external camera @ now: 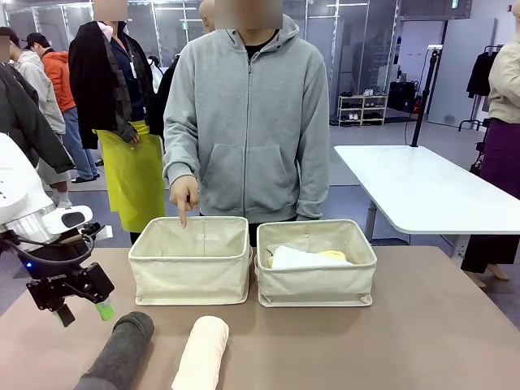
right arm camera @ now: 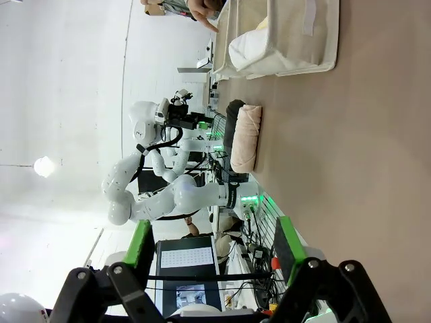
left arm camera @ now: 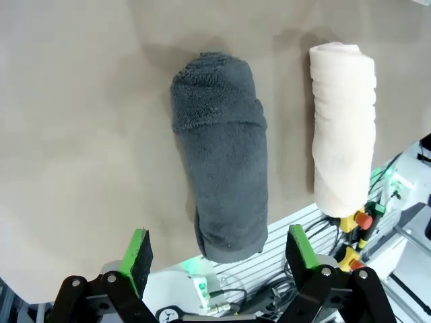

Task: Divide the towels into two baskets.
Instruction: Pick up one hotel-folded towel from the bottom of the table and place it in the Fabric basket indicated by the person.

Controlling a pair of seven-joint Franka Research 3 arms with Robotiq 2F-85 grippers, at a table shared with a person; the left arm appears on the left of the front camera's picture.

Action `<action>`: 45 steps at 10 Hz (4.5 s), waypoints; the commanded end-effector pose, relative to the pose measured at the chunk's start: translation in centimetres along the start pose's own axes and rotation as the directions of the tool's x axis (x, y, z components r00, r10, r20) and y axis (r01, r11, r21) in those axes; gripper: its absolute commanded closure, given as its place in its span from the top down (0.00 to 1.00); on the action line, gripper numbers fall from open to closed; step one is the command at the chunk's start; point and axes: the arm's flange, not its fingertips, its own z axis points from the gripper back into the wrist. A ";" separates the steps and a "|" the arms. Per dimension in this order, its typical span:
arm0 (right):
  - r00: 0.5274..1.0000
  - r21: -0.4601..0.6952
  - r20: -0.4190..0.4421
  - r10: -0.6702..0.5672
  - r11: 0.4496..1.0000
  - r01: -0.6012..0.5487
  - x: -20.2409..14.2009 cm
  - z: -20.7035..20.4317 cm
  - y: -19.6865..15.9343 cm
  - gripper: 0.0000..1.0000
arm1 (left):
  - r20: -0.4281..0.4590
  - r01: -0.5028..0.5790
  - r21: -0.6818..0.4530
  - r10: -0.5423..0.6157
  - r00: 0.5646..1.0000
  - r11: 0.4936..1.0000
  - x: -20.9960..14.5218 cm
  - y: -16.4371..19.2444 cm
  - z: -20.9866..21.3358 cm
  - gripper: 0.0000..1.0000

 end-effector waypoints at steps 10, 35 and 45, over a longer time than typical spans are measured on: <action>1.000 -0.021 -0.002 -0.018 1.000 0.018 -0.1 -0.2 0.5 0.90 | -0.070 -0.127 -0.029 0.125 0.990 0.991 0.8 0.3 -6.2 1.00; 1.000 -0.021 -0.002 -0.018 1.000 0.018 -0.1 -0.2 0.5 0.90 | -0.336 0.563 0.346 -0.461 0.821 0.750 0.5 -12.8 -2.5 0.29; 1.000 -0.021 -0.002 -0.018 1.000 0.018 -0.1 -0.2 0.5 0.90 | -0.350 0.796 0.481 -0.751 0.560 0.369 2.1 -19.3 -0.3 0.40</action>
